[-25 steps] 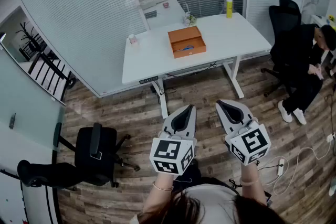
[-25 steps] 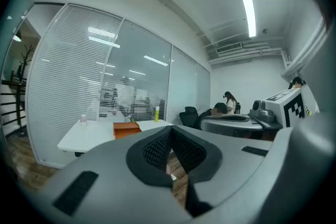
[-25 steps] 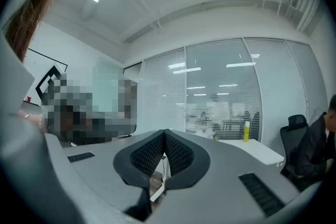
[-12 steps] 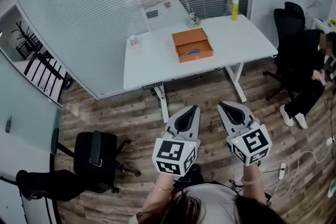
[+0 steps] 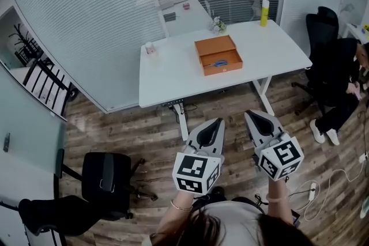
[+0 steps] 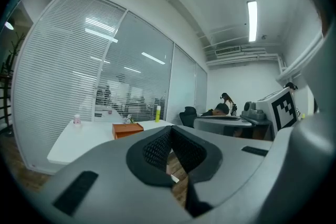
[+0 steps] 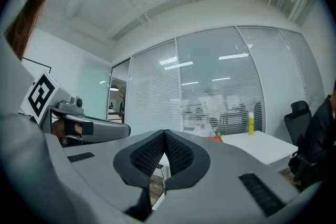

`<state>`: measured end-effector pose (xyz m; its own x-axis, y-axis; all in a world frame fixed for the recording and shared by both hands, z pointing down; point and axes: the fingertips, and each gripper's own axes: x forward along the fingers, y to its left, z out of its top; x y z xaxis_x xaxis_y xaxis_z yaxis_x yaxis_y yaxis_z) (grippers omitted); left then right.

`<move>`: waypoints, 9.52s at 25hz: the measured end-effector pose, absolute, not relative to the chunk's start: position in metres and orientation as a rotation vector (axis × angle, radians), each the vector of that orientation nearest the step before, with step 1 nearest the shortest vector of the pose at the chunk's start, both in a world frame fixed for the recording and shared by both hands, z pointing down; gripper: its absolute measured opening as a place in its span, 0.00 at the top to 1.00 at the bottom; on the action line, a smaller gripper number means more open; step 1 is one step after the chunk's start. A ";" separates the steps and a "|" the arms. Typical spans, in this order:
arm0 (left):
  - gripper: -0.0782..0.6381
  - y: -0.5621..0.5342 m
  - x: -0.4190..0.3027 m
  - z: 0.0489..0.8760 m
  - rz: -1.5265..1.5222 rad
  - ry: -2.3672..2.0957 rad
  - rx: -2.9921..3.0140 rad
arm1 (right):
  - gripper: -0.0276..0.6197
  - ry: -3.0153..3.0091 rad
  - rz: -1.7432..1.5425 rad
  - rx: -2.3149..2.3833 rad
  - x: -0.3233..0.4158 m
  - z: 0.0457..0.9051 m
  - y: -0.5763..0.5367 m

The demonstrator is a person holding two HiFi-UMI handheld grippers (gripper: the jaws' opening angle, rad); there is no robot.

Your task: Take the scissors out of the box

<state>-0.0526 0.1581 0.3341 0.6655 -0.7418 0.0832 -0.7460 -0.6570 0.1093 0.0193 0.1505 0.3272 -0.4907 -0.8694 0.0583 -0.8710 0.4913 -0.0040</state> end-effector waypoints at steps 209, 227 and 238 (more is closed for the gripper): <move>0.87 -0.310 -0.031 0.422 0.008 -1.416 2.431 | 0.79 -2.156 0.001 0.427 0.068 0.572 -0.317; 0.87 -0.265 -0.016 0.399 -0.006 -1.447 2.485 | 0.79 -2.403 0.169 0.746 0.077 0.518 -0.299; 0.87 -0.240 -0.014 0.384 -0.017 -1.490 2.499 | 0.79 -2.551 0.170 0.877 0.078 0.471 -0.277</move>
